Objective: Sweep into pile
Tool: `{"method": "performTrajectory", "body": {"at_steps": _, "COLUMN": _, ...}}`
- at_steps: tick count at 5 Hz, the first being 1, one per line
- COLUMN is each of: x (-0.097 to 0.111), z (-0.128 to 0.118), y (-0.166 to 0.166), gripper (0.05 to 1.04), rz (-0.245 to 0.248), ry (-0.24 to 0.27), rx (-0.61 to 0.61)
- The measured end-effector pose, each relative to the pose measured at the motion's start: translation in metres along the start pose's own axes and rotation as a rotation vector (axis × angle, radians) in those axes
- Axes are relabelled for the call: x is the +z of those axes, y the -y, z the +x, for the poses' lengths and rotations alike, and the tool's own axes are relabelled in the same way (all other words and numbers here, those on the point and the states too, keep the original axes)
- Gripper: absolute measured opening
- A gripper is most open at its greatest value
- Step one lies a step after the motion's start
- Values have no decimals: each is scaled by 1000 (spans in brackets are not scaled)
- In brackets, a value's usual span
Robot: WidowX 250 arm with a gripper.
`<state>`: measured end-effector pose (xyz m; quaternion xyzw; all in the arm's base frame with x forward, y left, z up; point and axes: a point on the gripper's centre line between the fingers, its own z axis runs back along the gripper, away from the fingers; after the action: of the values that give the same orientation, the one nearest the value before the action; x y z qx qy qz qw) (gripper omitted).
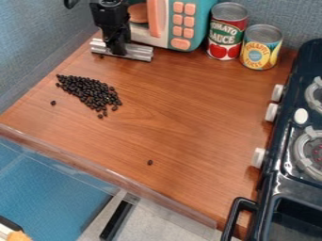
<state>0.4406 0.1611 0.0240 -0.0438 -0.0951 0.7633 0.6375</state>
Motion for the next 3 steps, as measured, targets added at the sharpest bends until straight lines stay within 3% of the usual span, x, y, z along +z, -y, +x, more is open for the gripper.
{"method": "performTrajectory", "body": {"at_steps": 3, "x": 6, "z": -3, "y": -27, "gripper": 363, "rz": 1, "ry": -32, "rx": -8}}
